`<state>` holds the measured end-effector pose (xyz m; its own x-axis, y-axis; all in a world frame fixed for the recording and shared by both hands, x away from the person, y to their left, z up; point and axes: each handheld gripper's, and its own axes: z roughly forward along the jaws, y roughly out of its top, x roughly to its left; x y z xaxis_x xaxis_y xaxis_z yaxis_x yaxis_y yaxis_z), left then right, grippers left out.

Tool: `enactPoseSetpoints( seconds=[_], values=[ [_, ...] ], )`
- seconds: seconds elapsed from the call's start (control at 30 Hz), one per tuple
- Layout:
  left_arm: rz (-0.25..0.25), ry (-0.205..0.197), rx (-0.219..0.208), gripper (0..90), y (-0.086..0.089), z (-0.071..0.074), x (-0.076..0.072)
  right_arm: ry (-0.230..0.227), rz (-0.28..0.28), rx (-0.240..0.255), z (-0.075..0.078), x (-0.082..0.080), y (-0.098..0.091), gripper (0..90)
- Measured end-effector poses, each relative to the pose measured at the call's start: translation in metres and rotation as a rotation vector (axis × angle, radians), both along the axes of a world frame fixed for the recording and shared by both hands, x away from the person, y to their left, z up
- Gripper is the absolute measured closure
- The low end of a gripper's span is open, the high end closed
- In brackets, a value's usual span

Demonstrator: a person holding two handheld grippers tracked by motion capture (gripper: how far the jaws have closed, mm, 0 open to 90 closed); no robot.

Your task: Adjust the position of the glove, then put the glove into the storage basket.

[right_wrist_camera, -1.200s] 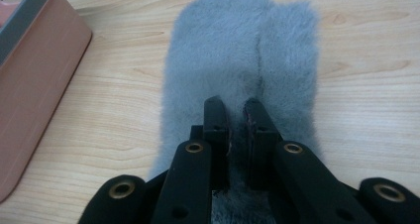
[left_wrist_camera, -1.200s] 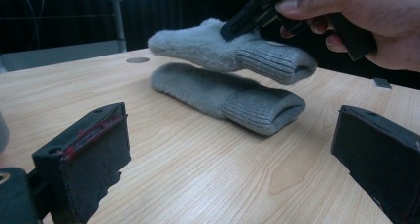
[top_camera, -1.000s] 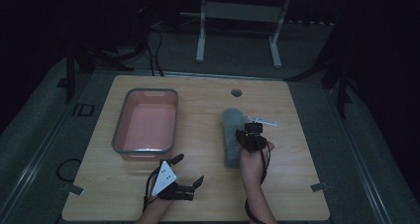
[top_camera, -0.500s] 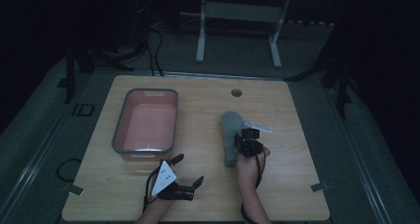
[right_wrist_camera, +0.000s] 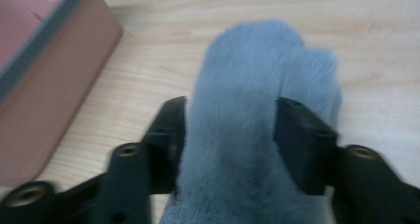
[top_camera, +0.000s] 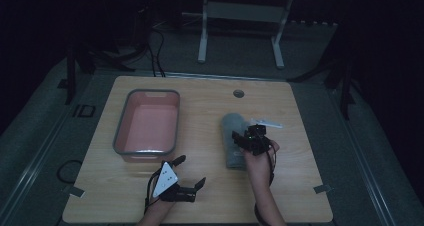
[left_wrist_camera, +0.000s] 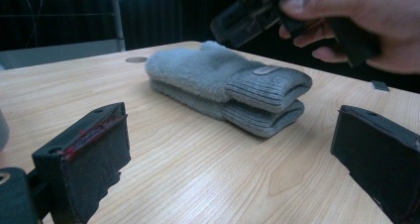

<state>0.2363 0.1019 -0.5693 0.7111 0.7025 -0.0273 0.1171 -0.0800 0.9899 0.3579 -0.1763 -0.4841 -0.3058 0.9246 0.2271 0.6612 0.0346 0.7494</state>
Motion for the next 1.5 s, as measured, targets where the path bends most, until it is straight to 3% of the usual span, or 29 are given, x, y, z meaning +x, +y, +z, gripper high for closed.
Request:
enactPoseSetpoints(
  seconds=[0.07,0.1,0.17,0.27,0.37,0.47,0.63,0.7,0.8,0.83,0.9,0.97,1.03,1.1,1.13,1.17,1.27,1.33,1.37,1.47,1.5],
  values=[
    [0.000,0.002,-0.003,2.1,0.000,0.000,0.000,0.008,0.027,-0.020,0.004,0.003,-0.009,36.6],
    [0.001,0.003,-0.003,2.1,0.000,0.000,0.000,0.026,0.030,0.011,0.006,0.005,-0.015,33.7],
    [-0.002,0.005,-0.005,2.1,0.000,0.000,0.000,0.059,0.085,0.018,0.007,0.010,-0.024,20.2],
    [-0.001,0.003,-0.004,2.1,0.000,0.000,0.000,0.084,0.131,0.015,0.007,0.015,-0.036,20.1],
    [-0.004,0.005,-0.005,2.1,0.000,0.000,0.000,0.039,0.180,-0.021,0.007,0.014,-0.044,16.9],
    [-0.008,0.021,-0.010,2.1,-0.001,0.000,0.001,0.029,0.238,-0.036,0.003,0.013,-0.052,16.9],
    [-0.008,0.080,0.023,2.1,-0.005,0.002,0.005,0.009,0.270,-0.019,-0.005,0.002,-0.063,16.8],
    [-0.001,0.124,0.044,2.1,-0.007,0.003,0.007,-0.002,0.284,-0.029,-0.008,-0.004,-0.064,16.4],
    [-0.011,0.185,0.038,2.1,-0.012,0.008,0.011,-0.027,0.301,-0.040,-0.008,-0.009,-0.066,16.3],
    [-0.006,0.205,0.057,2.1,-0.014,0.011,0.012,-0.033,0.304,-0.035,-0.007,-0.010,-0.067,16.2],
    [-0.019,0.201,0.050,2.1,-0.018,0.018,0.016,-0.044,0.312,-0.027,-0.005,-0.010,-0.069,15.7],
    [-0.022,0.184,0.077,2.1,-0.024,0.026,0.022,-0.030,0.318,-0.020,-0.003,-0.009,-0.070,14.2],
    [-0.044,0.185,0.066,2.1,-0.030,0.035,0.029,-0.028,0.309,-0.030,0.001,-0.009,-0.070,13.8],
    [-0.044,0.185,0.066,2.1,-0.030,0.035,0.029,-0.019,0.304,-0.028,0.003,-0.008,-0.069,13.8],
    [-0.048,0.191,0.101,2.1,-0.042,0.046,0.043,-0.008,0.292,-0.041,0.006,-0.004,-0.067,13.3],
    [-0.048,0.191,0.101,2.1,-0.042,0.046,0.043,-0.008,0.292,-0.041,0.006,-0.004,-0.067,13.3],
    [-0.041,0.246,0.090,2.1,-0.053,0.052,0.061,0.008,0.274,-0.099,0.007,0.003,-0.062,10.6],
    [-0.034,0.254,0.102,2.1,-0.058,0.054,0.067,0.019,0.269,-0.100,0.005,0.006,-0.061,12.3],
    [-0.009,0.272,0.124,2.1,-0.071,0.057,0.086,0.045,0.265,-0.072,0.001,0.013,-0.063,21.4],
    [-0.012,0.300,0.119,2.1,-0.076,0.057,0.098,0.056,0.240,-0.048,-0.004,0.021,-0.064,34.1],
    [-0.003,0.316,0.159,2.1,-0.084,0.056,0.113,0.068,0.245,-0.029,-0.006,0.026,-0.063,39.8]
  ],
)
